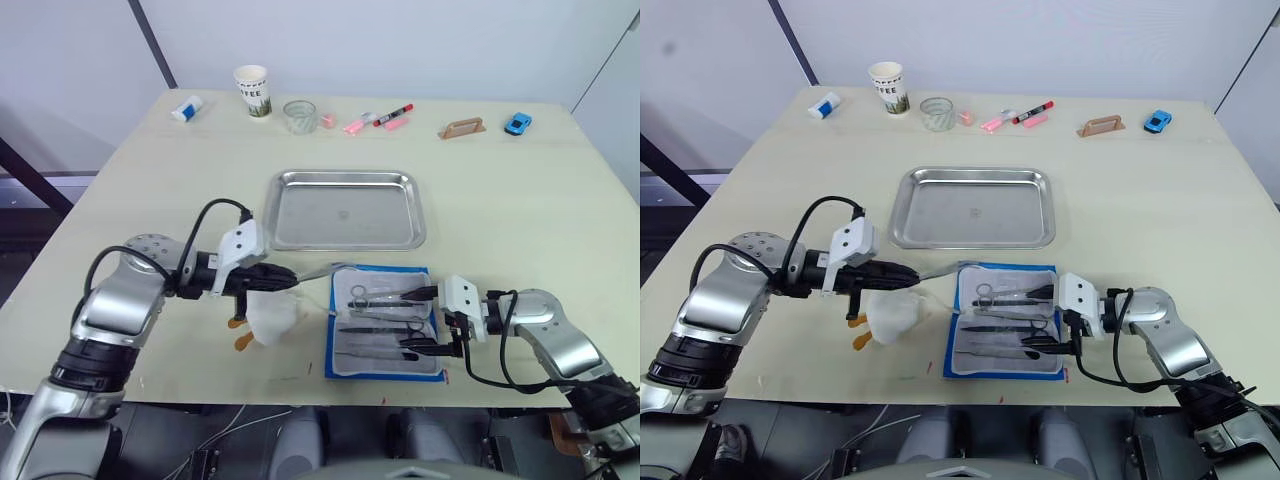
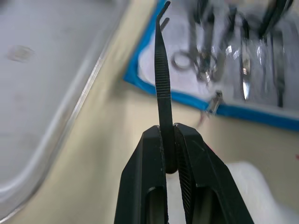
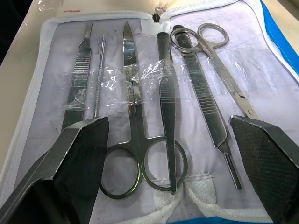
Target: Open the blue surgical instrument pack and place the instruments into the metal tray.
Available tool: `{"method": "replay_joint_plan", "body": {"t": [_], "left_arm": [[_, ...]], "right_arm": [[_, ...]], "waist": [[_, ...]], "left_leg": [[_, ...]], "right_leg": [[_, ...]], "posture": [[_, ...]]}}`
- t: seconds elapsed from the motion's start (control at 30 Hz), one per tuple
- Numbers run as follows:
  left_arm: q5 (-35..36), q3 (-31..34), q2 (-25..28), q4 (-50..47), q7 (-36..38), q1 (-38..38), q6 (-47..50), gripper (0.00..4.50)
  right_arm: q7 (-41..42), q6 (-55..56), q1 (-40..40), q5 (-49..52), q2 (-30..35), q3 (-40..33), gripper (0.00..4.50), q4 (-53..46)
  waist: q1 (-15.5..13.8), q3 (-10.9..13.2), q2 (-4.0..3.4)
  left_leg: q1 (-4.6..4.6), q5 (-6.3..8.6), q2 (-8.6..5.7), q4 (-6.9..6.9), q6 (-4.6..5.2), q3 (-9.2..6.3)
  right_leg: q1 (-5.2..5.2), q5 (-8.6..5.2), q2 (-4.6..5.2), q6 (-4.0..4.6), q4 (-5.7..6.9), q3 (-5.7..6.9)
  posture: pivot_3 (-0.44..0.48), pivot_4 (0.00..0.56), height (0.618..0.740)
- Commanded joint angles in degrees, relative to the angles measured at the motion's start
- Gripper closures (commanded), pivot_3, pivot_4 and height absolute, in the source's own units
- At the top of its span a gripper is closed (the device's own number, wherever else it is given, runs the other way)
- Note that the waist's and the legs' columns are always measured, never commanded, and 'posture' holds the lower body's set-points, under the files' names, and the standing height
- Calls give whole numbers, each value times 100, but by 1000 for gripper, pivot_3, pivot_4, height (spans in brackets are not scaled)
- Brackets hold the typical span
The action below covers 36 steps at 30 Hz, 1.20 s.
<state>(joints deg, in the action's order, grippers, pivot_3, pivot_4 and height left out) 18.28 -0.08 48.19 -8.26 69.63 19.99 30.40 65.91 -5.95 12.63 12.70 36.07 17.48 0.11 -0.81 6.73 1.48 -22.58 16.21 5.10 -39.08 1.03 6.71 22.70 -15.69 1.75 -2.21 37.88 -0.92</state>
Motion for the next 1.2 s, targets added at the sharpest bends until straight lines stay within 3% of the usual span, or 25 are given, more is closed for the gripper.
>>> {"method": "replay_joint_plan", "body": {"t": [0.03, 0.33, 0.53, 0.9, 1.2], "left_arm": [[285, 339, -143, -305, -477, 37, 384, 4451], [656, 1030, -1432, -786, -3007, 544, 2213, 4451], [468, 1203, -2274, -1130, -4572, 801, 3146, 4451], [149, 1252, -3176, -900, -6132, 1389, 4258, 4451], [-373, 1278, -3613, 54, -6955, 1962, 4141, 4451]], "right_arm": [[33, -164, -181, -428, 154, 247, 0, 425], [38, -151, -195, -409, 139, 228, 0, 421], [21, -145, -237, -384, 133, 202, 0, 398], [39, -95, -239, -335, 89, 168, 0, 432], [50, -94, -228, -340, 72, 155, 0, 437]], "waist": [[-1, -2, 3], [-6, -10, 17], [-2, -13, 21], [-6, -15, 25], [1, -16, 25]], "left_leg": [[0, 0, 0, 0, 0, -1], [-1, -1, -2, -1, -2, -5], [-1, -2, -4, -2, -4, -12], [-1, -4, -8, -2, -6, -21], [-1, -4, -12, -2, -7, -29]], "right_leg": [[0, 0, 0, 0, 0, 1], [-2, 1, 0, -1, 1, 1], [-5, 1, 0, -2, 0, -2], [-11, 1, 0, -1, -2, -2], [-16, 1, -1, -2, -4, -1]], "posture": [[0, 150, 740], [0, 150, 740], [0, 150, 740], [0, 150, 740], [0, 150, 740]]}}
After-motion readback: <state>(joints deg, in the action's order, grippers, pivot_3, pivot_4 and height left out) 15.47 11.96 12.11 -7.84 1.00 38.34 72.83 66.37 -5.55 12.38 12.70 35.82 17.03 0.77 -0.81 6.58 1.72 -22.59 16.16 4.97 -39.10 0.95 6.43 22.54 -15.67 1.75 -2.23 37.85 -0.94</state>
